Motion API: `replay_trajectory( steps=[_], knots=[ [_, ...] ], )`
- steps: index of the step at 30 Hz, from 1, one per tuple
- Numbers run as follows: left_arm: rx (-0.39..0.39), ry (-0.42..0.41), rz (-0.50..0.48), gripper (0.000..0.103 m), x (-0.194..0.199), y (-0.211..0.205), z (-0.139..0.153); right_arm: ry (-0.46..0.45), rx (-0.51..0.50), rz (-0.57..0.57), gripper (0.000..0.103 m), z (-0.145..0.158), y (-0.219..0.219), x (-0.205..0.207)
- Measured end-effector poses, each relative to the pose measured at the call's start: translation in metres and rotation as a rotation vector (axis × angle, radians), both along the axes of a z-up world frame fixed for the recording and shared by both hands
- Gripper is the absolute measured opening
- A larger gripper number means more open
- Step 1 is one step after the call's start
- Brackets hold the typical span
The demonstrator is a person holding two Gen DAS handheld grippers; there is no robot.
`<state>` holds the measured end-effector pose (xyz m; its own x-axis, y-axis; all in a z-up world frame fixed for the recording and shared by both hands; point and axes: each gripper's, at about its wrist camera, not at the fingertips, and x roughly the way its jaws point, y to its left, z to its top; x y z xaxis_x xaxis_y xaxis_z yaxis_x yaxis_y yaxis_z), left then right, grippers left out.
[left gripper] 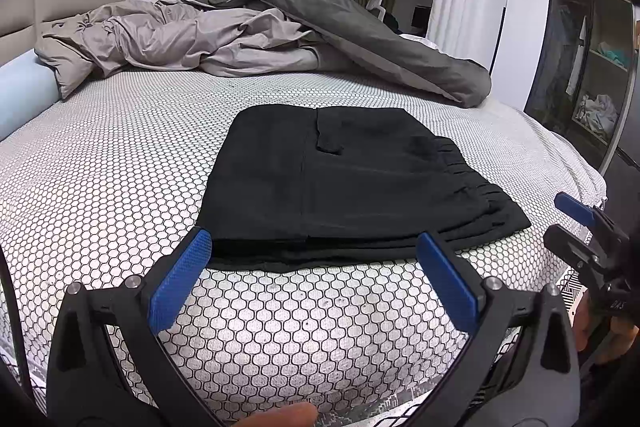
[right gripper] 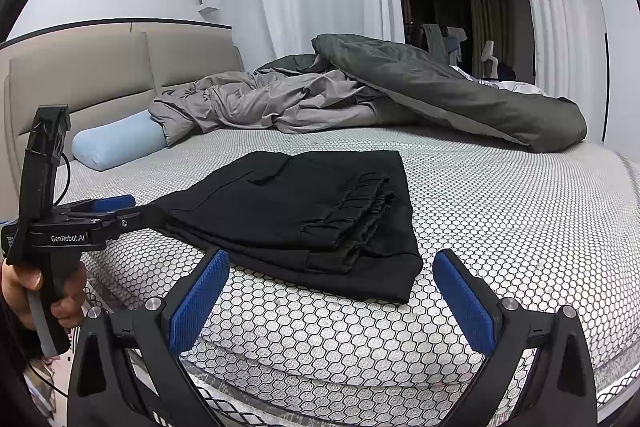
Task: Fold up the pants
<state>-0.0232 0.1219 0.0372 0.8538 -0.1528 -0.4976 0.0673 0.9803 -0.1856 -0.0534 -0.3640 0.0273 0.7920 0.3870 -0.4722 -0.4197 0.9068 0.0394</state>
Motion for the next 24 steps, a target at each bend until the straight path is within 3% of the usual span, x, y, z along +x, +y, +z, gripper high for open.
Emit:
replay_trajectory(
  steps=[24],
  knots=[
    [0.0, -0.02, -0.028, 0.102, -0.0016, 0.0031, 0.0045, -0.007, -0.002, -0.001, 0.103, 0.0008, 0.0, 0.0015]
  ],
)
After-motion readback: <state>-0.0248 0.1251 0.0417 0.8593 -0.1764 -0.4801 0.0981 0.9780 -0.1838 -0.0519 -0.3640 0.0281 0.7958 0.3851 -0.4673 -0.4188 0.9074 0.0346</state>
